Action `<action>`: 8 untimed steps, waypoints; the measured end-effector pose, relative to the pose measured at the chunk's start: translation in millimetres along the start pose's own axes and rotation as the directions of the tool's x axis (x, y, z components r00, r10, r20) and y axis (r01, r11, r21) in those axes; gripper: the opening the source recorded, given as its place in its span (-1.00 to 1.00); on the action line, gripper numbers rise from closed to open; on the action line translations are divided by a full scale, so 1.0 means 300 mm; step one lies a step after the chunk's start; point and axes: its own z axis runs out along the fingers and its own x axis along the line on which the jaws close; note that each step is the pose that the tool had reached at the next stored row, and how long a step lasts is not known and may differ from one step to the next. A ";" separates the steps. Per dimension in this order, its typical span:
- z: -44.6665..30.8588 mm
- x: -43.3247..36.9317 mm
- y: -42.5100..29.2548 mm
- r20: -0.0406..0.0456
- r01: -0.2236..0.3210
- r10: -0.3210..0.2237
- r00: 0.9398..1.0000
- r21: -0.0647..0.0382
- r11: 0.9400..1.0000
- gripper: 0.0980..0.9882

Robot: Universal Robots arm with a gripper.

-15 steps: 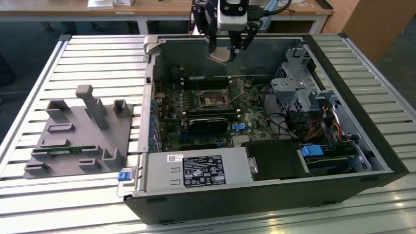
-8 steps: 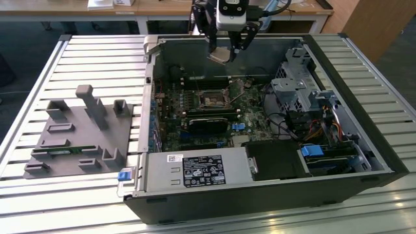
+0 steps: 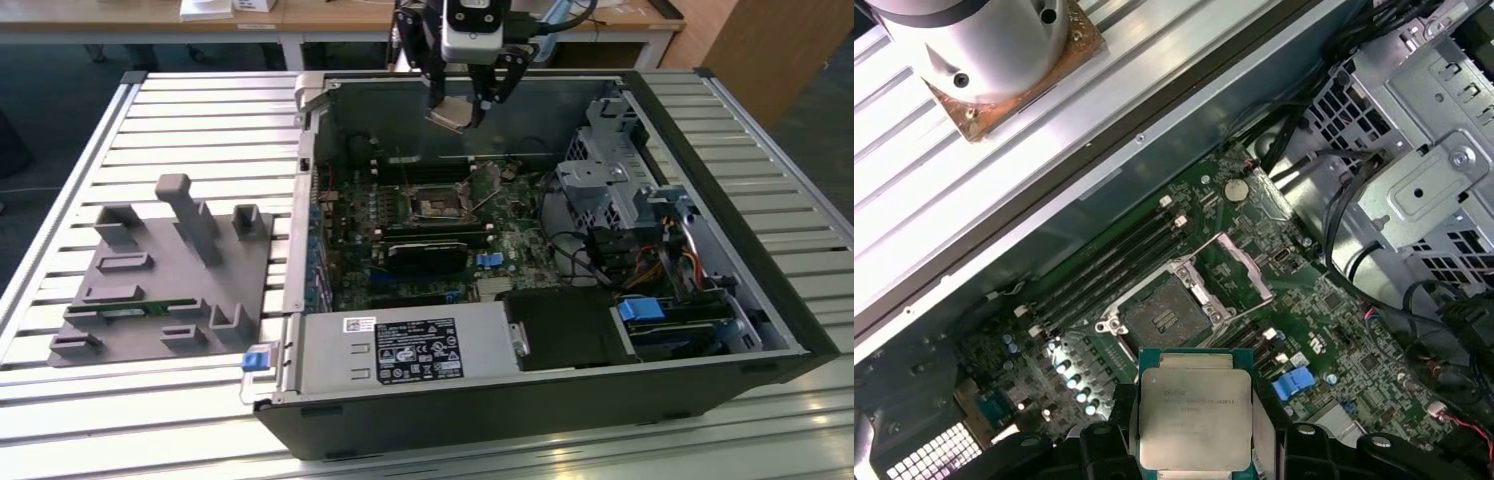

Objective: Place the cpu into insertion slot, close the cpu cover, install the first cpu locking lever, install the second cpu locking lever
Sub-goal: 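Place the cpu into insertion slot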

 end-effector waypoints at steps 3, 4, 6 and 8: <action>0.000 0.000 0.000 0.001 -0.008 0.008 1.000 0.000 1.000 0.00; 0.000 0.000 0.000 0.001 -0.011 0.011 1.000 0.000 1.000 0.00; 0.000 0.000 0.000 0.001 -0.016 0.016 1.000 0.000 1.000 0.00; 0.000 0.000 0.000 0.002 -0.021 0.021 1.000 0.000 1.000 0.00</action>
